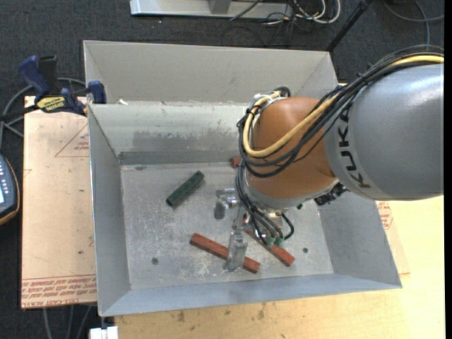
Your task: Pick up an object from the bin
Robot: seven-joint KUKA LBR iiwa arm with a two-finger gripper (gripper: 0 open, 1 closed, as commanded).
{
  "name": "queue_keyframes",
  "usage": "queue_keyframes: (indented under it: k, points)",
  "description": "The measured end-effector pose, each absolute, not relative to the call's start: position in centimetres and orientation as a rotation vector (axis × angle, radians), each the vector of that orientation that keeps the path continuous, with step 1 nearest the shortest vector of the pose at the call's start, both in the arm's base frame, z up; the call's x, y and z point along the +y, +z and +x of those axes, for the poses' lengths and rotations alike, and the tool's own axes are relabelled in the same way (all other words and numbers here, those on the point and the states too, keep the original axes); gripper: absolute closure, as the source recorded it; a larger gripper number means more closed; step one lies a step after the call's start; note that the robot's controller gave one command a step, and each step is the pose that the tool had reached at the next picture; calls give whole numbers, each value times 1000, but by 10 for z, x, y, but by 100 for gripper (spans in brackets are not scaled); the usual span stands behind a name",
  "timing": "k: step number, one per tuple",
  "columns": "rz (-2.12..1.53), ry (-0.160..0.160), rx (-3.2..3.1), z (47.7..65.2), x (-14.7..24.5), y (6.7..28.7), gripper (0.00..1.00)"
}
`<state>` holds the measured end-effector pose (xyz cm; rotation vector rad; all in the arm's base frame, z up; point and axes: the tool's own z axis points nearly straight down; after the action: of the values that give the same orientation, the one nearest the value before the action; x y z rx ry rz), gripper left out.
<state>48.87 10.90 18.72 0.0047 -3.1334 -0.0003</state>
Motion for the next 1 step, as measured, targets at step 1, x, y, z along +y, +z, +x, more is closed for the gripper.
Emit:
queue_keyframes:
  k: [1]
  points:
    - [-29, 1, -3135, 507, 77, 66, 0]
